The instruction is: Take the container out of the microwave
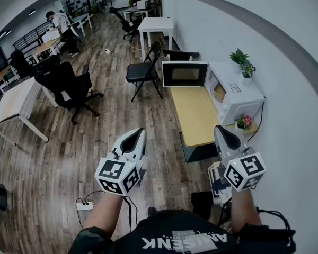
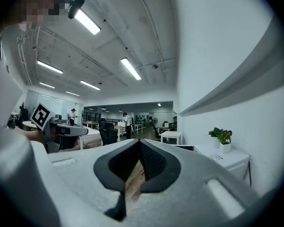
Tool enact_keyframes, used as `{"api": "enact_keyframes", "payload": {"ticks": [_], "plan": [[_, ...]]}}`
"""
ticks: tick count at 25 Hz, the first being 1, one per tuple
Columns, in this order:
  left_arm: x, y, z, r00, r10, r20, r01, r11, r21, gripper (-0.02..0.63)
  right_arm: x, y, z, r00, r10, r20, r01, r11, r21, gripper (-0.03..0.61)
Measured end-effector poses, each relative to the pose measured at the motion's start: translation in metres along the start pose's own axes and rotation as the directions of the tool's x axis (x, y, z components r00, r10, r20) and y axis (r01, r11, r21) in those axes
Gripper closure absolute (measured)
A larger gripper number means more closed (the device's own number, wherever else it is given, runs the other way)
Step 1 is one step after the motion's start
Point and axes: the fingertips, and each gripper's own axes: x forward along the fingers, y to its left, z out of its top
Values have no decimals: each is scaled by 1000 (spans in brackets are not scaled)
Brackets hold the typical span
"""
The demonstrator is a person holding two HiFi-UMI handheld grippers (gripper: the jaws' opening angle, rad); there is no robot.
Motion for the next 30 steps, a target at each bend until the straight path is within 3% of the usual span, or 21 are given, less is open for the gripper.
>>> {"api": "enact_keyframes", "payload": {"ticks": [10,15,19,30], "plan": [[-3,10,0,1000,28,-10,-28,999,28,612,5,-8,-7,999,-40,2,40,999,32,573],[-6,9,2,1000,4,-6,-3,998,61,612,6,-6,-10,999,-48,-7,48,998,32,572],[-1,17,-3,1000,16,-14,-15,999,42,612,10,-9,-12,999,-53,-3,53,998,39,572],[-5,50,-4,998,44,-36,-41,997,70,611,34,16,-11,999,-48,-6,48,999,18,572]]}}
